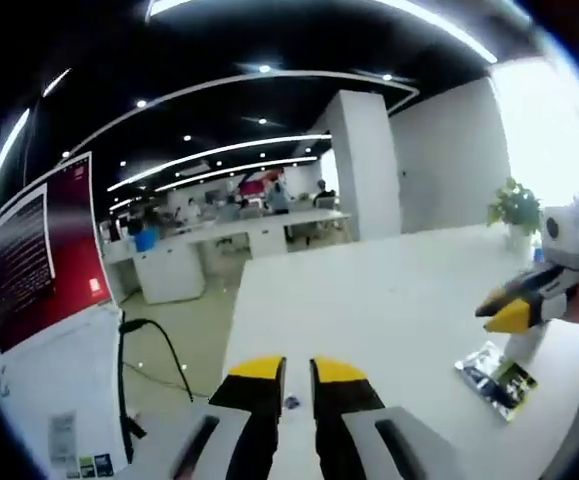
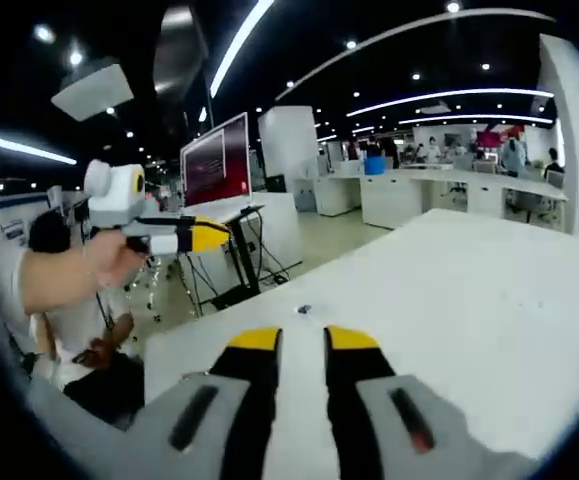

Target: Arrange the skincare products in the storage area until every visible bottle or jar stands upright without overlapping.

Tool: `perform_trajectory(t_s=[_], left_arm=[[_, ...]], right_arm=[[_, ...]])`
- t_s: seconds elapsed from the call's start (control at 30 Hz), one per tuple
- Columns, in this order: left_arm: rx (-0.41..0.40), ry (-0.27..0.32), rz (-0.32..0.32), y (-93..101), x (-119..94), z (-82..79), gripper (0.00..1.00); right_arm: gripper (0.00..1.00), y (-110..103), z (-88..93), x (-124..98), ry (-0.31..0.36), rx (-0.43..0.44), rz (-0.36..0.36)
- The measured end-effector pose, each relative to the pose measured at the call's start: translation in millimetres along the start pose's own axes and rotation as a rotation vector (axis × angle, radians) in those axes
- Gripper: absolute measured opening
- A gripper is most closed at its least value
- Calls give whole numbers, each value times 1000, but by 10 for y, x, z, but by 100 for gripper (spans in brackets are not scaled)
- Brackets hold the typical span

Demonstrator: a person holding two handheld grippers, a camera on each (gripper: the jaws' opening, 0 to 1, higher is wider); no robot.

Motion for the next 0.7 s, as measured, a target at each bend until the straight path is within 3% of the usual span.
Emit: perform_trajectory(t_s=[0.07,0.17,0.2,0.23,0.3,0.37,0.43,0.5,0.6,0.67,0.7], left_arm=[[-45,-24,-15,-80,101,53,14],[-67,-78,-44,-230,298,140,19],[-60,-125,-53,-270,370,205,19],[-68,-134,-53,-294,432,234,19],[-92,-204,-88,-354,545,347,19],[-108,-223,-96,-385,683,422,19],[-117,-252,-96,-398,765,472,19],[-135,-309,-44,-380,963,608,18],[-134,-370,-45,-437,1090,763,11],[-117,-427,-55,-501,1182,900,1],[-106,-439,-57,-515,1192,925,2]], right_arm=[[20,22,-33,192,-3,11,-18],[20,67,-93,438,-14,-68,-7],[21,71,-104,566,-45,-93,-20],[21,51,-116,704,-73,-100,-57],[22,61,-148,878,-84,-109,-61],[24,81,-140,1116,-128,-114,-89],[26,135,-102,1238,-159,-111,-103],[29,215,-1,1447,-213,-110,-114],[29,302,175,1613,-276,-109,-88],[29,300,255,1652,-273,-53,-78],[29,301,273,1663,-274,-42,-76]])
Point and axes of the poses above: the point that each gripper's makers call its tool centre point, and the gripper's own axes: x roughly forward along the fingers, y roughly to its right, z roughly out of its underside, the point moved 6 cm from there along -x, roughly backward along the fingers, and after that the axes turned 13 degrees about -x, right-handed, at the moved point
